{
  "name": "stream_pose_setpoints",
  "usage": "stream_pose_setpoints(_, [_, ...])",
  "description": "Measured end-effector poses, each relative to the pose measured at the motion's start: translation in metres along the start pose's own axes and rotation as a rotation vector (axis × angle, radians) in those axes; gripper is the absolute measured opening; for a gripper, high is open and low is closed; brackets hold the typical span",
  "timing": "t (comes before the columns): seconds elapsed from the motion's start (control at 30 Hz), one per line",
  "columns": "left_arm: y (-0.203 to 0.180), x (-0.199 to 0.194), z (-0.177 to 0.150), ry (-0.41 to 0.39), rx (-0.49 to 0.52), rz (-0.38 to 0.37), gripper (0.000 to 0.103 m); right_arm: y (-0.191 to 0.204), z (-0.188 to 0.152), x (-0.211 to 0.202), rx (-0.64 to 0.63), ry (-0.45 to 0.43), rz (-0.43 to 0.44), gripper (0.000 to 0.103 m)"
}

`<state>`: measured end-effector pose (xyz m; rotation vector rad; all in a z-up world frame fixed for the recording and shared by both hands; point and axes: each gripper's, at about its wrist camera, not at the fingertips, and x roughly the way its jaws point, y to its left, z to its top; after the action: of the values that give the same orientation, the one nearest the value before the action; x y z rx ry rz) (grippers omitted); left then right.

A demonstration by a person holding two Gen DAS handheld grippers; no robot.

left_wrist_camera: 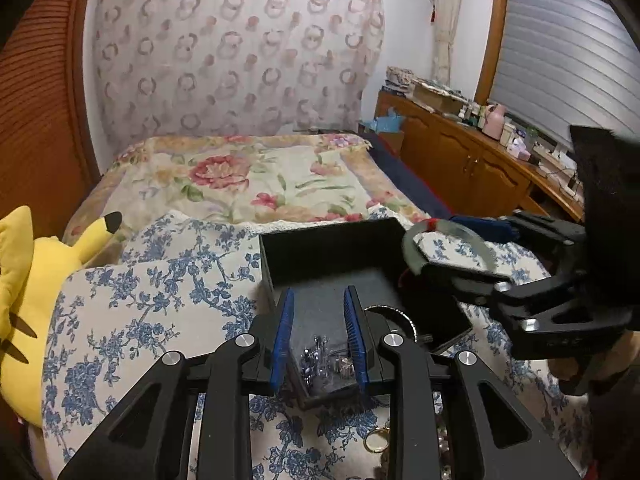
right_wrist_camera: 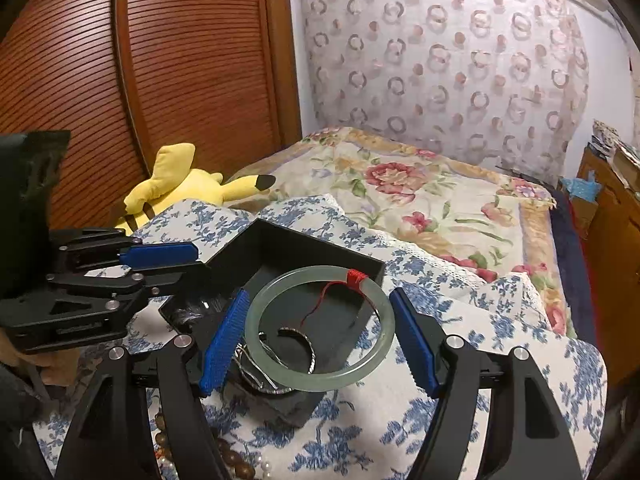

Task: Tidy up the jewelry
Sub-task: 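Carry the purple hairpin into the black box and open the left tool, then lower the jade bangle into the black box and open the right tool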

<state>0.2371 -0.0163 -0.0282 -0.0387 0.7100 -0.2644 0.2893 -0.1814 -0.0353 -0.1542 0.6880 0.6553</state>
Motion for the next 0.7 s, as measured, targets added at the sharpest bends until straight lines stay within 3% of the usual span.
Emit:
stream_pose_setpoints(0.13, [0.004,-0.008,0.002,-0.019,-0.002,0.015,0.026,0.002,0.004,0.010,-0.007,0.009,0.009,0.074])
stream_pose_setpoints(0.43, [0.018,-0.021,0.002,-0.044,-0.020,0.047,0.045,0.015,0.008,0.029,-0.046,0.031,0.027,0.074])
stream_pose_setpoints(0.7, [0.028,-0.030,0.000,-0.061,-0.039,0.067,0.054,0.028,0.007,0.044,-0.082,0.068,0.024,0.074])
